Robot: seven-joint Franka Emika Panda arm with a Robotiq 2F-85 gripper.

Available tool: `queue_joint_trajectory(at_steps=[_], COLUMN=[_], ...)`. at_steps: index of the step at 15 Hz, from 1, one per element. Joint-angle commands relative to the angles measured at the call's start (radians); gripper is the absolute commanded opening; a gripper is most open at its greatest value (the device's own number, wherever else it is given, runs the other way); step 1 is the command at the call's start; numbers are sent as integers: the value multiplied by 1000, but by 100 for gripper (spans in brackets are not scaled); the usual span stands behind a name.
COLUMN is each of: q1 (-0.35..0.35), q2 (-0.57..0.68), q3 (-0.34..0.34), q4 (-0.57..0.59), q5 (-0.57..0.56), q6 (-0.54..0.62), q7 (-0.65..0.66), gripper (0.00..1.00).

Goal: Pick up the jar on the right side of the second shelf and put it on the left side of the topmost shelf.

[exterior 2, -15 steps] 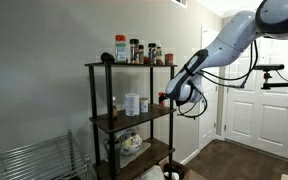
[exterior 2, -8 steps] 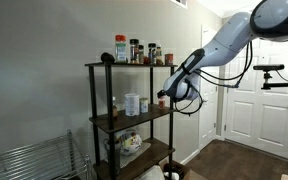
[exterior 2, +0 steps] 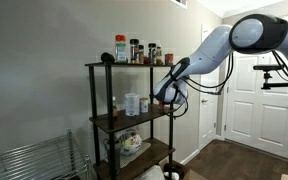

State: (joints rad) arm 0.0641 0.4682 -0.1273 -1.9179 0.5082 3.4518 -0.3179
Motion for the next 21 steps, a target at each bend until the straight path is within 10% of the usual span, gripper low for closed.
queue_joint_trajectory(at_steps=[1,10,21], q1=[76,379,468], q2=[73,279,311], q3=[-91,-479,-567], q4=[89,235,170], q5=[73,320,511], q6=[10,11,7], q7=[61,180,184], gripper=[100,100,100])
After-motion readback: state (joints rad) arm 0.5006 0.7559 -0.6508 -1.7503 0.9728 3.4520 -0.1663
